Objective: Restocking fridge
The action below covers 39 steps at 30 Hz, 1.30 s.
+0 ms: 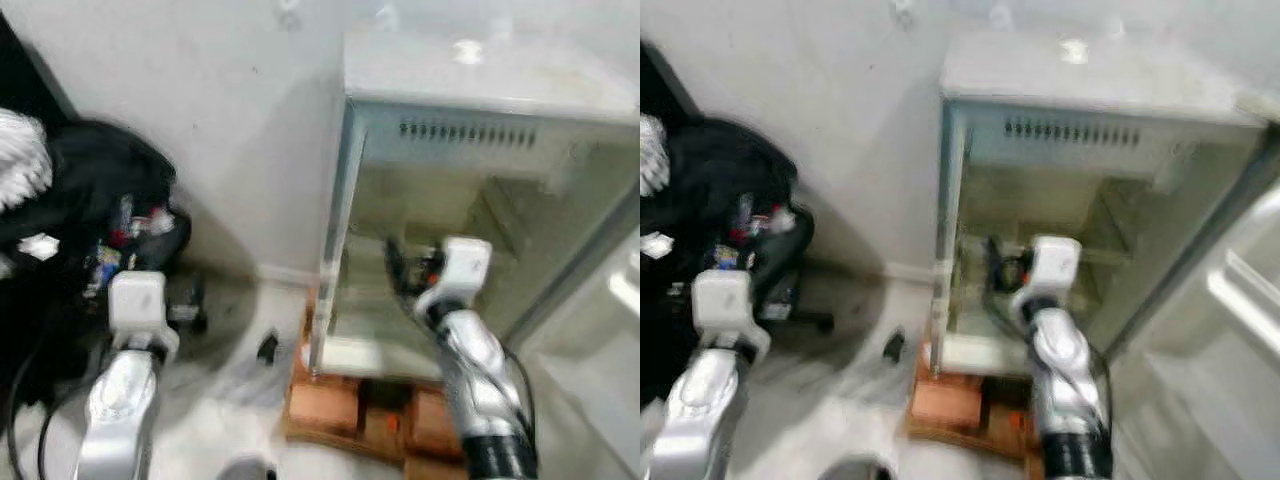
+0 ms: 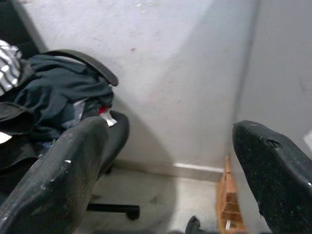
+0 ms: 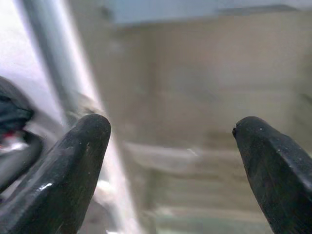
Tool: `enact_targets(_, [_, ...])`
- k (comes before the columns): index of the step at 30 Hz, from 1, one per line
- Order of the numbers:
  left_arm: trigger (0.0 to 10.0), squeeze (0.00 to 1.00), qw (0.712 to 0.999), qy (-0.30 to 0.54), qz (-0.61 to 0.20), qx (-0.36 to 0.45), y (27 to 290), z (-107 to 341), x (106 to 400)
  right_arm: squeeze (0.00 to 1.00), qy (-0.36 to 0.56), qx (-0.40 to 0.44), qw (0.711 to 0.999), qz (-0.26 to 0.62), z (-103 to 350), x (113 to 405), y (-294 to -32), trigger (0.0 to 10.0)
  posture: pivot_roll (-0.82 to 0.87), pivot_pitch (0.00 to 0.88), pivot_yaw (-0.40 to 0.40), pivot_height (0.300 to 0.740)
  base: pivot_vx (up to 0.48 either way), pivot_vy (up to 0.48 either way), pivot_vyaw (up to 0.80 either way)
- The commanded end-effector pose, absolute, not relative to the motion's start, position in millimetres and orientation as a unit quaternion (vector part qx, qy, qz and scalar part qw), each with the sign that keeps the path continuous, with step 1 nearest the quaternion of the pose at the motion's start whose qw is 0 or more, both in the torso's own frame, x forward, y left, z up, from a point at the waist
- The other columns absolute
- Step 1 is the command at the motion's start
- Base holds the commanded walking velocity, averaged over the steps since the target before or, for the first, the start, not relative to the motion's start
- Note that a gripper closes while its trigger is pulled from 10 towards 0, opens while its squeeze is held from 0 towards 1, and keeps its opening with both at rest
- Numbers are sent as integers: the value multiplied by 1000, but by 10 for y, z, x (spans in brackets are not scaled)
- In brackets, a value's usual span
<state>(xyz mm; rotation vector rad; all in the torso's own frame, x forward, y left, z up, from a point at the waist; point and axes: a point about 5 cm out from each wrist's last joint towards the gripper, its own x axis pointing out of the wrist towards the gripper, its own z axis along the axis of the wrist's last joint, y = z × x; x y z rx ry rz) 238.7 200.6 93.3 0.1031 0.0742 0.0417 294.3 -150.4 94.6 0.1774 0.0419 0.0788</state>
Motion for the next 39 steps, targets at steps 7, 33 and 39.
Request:
enact_targets(7, [10000, 0, 998, 23, 6, 56, 2037, 990, 2437, 0, 19, 91, 995, 38, 1022, 2956, -1465, 10000, 127, 11, -44, 740, 0, 0, 0])
enact_targets(33, [10000, 0, 999, 26, 0, 40, 1946, 924, 2352, 0, 177, 68, 977, 98, 598, 2806, -1360, 10000, 115, 43, -69, 740, 220, 0, 0])
enact_targets(39, [10000, 0, 999, 35, 7, 38, 1926, 902, 2326, 0, 181, 67, 976, 101, 599, 2801, -1367, 10000, 115, 44, -70, 740, 140, 0, 0])
